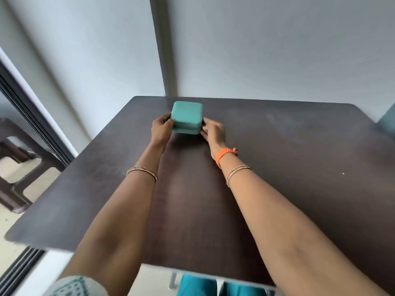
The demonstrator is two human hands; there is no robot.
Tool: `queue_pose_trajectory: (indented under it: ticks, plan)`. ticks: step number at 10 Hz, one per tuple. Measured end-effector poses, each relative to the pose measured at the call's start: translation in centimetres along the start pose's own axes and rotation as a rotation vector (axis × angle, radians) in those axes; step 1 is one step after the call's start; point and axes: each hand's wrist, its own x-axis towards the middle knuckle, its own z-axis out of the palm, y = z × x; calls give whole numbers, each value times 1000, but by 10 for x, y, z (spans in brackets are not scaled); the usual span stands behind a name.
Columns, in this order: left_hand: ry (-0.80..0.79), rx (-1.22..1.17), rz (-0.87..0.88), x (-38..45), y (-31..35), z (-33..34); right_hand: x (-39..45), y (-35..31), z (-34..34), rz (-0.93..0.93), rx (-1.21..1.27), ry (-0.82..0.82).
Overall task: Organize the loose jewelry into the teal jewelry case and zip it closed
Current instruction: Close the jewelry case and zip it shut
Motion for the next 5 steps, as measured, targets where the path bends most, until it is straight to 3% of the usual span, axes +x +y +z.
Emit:
queue_pose_trajectory:
  ticks: [2,5]
  plan:
    - [118,-31,-61,39,4,13,54,5,19,-40,-118,-32]
    - [223,49,-79,26,14,30,58,4,22,-151,-359,-73]
